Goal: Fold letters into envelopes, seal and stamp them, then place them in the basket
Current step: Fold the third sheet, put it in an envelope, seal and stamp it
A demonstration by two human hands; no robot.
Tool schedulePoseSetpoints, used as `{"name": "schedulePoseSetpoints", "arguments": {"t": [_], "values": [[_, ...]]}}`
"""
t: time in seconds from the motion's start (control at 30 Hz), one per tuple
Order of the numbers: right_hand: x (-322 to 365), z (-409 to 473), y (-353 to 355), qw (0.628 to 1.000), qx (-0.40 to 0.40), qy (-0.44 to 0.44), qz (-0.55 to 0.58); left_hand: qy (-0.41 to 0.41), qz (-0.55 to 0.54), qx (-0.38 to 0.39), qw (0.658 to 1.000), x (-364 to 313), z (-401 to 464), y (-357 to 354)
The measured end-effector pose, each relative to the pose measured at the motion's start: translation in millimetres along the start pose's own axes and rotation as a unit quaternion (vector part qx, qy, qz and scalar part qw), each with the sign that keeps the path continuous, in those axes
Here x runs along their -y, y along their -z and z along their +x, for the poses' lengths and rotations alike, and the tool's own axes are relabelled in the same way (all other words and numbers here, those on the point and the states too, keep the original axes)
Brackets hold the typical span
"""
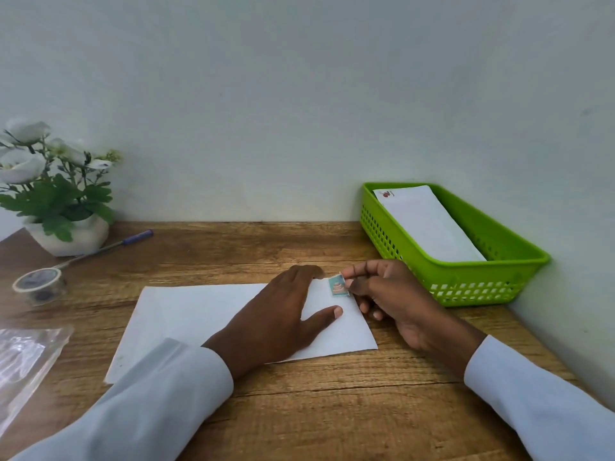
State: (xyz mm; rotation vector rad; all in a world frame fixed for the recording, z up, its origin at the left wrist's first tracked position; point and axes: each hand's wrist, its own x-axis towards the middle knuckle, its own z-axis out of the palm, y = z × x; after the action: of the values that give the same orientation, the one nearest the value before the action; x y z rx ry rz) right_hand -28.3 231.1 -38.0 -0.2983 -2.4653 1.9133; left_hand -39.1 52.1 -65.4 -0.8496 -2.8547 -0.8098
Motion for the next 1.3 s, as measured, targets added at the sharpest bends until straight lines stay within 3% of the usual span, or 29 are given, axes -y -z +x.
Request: {"name": "schedulePoseSetpoints", "arguments": {"t": [0.4, 1.0, 1.1, 1.2, 1.3], "values": [[-4.0, -0.4, -3.0, 0.999, 0.006, 0.041, -0.026, -0.025, 0.01, 0.0, 1.0, 2.0, 0.0, -0.1], [-9.1, -1.2, -1.3, 0.997, -0.003, 0.054, -0.054, 0.0, 0.049, 0.042, 0.998, 3.6, 3.8, -0.5], [-8.5, -2.0, 2.5, 0.984, -0.019, 0.103, -0.144, 0.003, 0.042, 0.044, 0.998, 3.2, 4.5, 0.2], [-4.3, -4.4, 8.4, 0.938, -0.016, 0.181, -0.295, 0.002, 0.017, 0.021, 1.0, 1.7, 3.1, 0.6], [-0.8, -6.4, 10.1, 0.909, 0.02, 0.203, -0.364, -0.001, 0.003, -0.001, 1.0, 0.8, 0.9, 2.0]]}}
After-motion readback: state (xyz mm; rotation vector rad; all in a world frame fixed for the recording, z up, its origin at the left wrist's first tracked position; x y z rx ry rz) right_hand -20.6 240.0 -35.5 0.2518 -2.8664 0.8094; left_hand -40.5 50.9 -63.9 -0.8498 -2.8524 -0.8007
